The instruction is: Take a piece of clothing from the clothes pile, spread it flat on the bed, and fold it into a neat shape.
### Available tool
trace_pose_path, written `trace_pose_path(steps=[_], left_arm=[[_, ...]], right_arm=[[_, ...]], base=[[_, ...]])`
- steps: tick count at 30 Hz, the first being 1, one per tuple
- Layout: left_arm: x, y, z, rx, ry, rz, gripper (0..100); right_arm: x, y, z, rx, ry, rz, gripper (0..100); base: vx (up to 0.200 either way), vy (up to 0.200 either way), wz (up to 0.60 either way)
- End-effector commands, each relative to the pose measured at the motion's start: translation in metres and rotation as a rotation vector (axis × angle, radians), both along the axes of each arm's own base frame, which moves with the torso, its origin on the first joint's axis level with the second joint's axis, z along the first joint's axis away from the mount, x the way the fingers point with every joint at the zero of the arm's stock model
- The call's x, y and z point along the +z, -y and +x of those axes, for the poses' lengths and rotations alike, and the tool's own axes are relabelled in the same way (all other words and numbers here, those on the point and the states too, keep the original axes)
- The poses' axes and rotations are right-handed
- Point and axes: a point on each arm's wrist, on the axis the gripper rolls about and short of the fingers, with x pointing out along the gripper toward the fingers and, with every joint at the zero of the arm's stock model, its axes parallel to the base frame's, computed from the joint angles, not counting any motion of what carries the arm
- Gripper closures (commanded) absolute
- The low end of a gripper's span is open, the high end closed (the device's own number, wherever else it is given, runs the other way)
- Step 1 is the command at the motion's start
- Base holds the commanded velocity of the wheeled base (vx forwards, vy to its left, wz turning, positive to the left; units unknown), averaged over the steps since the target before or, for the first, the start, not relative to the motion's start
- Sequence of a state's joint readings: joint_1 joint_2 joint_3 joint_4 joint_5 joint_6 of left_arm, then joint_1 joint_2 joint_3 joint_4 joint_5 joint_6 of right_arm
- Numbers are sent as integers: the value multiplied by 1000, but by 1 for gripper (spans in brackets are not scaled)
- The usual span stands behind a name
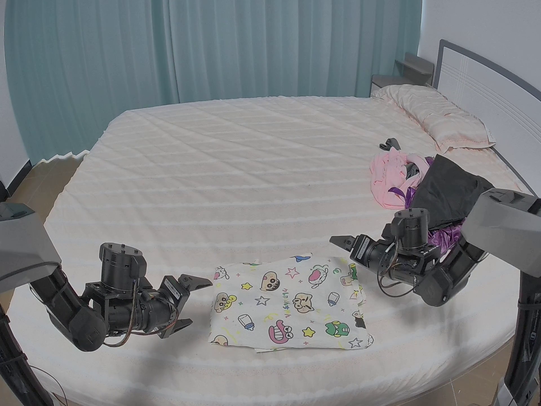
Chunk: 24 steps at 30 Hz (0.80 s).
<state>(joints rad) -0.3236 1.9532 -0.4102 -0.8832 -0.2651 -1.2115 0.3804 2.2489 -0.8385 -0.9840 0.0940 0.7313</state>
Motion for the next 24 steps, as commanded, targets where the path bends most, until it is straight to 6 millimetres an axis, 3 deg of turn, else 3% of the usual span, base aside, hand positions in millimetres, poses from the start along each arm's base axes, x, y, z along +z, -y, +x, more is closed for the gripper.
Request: trace_pose_path(steps=[1,18,19,24], left_arm=[[0,0,-1,0,-3,-2,0],[-1,0,-3,-2,-11,2,0],[-1,0,-3,-2,-11,2,0],[-1,0,-3,-2,-11,2,0]], right_arm=[[-32,-9,25,0,-52,-22,0],[-40,-15,24,14,-65,-27,0],[-40,-15,24,14,-67,-28,100],[-42,-13,25,6,-71,-29,100]], base=[[0,0,0],[0,0,0],[0,0,0],[0,0,0]])
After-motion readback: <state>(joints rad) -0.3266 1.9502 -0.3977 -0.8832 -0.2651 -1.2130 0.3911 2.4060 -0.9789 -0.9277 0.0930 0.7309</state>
